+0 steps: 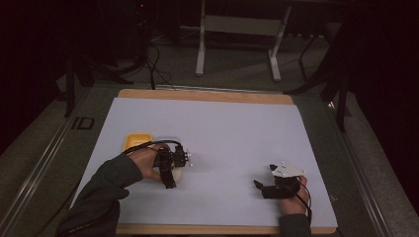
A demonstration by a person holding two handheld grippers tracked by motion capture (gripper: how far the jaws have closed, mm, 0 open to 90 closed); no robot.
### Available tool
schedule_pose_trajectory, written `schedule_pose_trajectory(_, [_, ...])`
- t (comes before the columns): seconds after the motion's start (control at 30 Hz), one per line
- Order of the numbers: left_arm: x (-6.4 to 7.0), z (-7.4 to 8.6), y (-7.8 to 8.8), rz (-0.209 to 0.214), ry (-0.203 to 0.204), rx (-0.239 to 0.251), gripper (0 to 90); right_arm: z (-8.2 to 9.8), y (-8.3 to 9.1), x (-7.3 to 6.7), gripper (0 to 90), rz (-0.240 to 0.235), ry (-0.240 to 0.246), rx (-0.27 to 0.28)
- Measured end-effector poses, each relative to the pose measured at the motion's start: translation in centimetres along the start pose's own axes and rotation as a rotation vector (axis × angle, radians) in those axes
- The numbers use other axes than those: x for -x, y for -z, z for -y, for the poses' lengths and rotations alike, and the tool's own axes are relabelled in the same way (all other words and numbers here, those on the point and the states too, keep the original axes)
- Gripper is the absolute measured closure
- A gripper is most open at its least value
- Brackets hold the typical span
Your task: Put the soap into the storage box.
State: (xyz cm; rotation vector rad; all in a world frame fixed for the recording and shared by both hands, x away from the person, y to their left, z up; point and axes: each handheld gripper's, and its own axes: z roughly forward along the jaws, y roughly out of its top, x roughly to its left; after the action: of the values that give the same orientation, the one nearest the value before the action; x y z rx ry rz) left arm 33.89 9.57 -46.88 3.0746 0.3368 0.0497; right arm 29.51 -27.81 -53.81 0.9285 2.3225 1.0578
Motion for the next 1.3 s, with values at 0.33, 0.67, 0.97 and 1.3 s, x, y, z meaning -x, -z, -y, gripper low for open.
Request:
schedule_pose_trajectory(0.33, [-0.9, 0.4, 1.2, -0.022, 0.028, 0.013, 23.2, 0.0, 0.0, 0.0, 13.8, 0.0, 0.0, 0.0])
schedule_pose_trajectory(0.67, [-2.1, 1.3, 2.2, -0.027, 0.066, 0.016, 23.2, 0.0, 0.0, 0.0, 13.8, 0.0, -0.001, 0.001])
schedule_pose_trajectory(0.97, [-3.3, 2.3, 2.8, -0.042, 0.117, 0.047, 23.2, 0.0, 0.0, 0.0, 13.8, 0.0, -0.001, 0.001])
schedule_pose_trajectory(1.3, [-5.4, 3.3, 2.9, -0.016, 0.196, 0.049, 23.2, 0.0, 0.0, 0.0, 13.8, 0.0, 0.0, 0.001])
